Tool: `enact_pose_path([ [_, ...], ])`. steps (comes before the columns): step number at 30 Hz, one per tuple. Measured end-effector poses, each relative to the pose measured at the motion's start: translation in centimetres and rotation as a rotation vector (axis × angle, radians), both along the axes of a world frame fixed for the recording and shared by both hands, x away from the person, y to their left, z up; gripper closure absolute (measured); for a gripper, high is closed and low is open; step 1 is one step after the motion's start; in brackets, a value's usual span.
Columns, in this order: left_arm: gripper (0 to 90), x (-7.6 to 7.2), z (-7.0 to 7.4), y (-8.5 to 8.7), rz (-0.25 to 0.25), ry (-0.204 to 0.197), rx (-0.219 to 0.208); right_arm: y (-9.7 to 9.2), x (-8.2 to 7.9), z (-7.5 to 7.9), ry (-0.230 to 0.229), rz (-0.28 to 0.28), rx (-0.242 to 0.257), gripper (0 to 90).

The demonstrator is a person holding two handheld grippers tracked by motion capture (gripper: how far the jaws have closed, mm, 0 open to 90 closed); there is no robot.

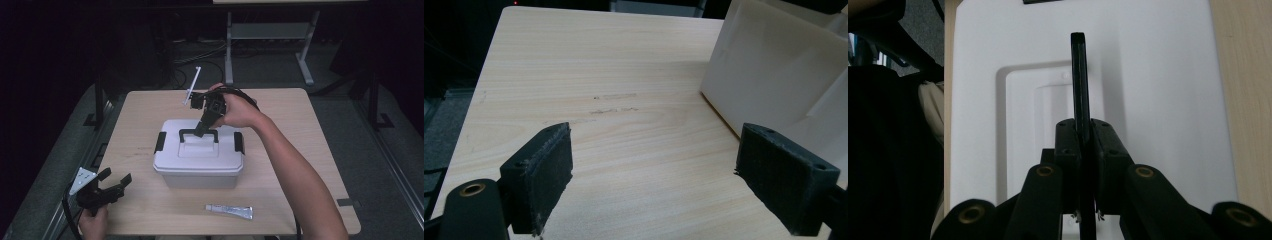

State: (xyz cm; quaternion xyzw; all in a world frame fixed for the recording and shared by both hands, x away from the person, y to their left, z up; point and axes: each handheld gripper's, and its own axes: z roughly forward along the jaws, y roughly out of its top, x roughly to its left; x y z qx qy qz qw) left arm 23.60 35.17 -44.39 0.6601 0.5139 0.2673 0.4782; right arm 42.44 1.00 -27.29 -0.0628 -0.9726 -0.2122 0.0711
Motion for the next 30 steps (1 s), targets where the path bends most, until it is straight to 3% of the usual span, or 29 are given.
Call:
enact_pose_path([
  [17,14.0,-0.1,0.1,0.1,0.000,-0.002,0.008,-0.3,-0.3,1.6,-0.011,-0.011,0.030,84.0],
  [30,14.0,-0.1,0.1,-0.1,0.002,-0.005,0.011,-2.9,-1.4,3.5,-0.041,-0.047,0.054,84.0],
])
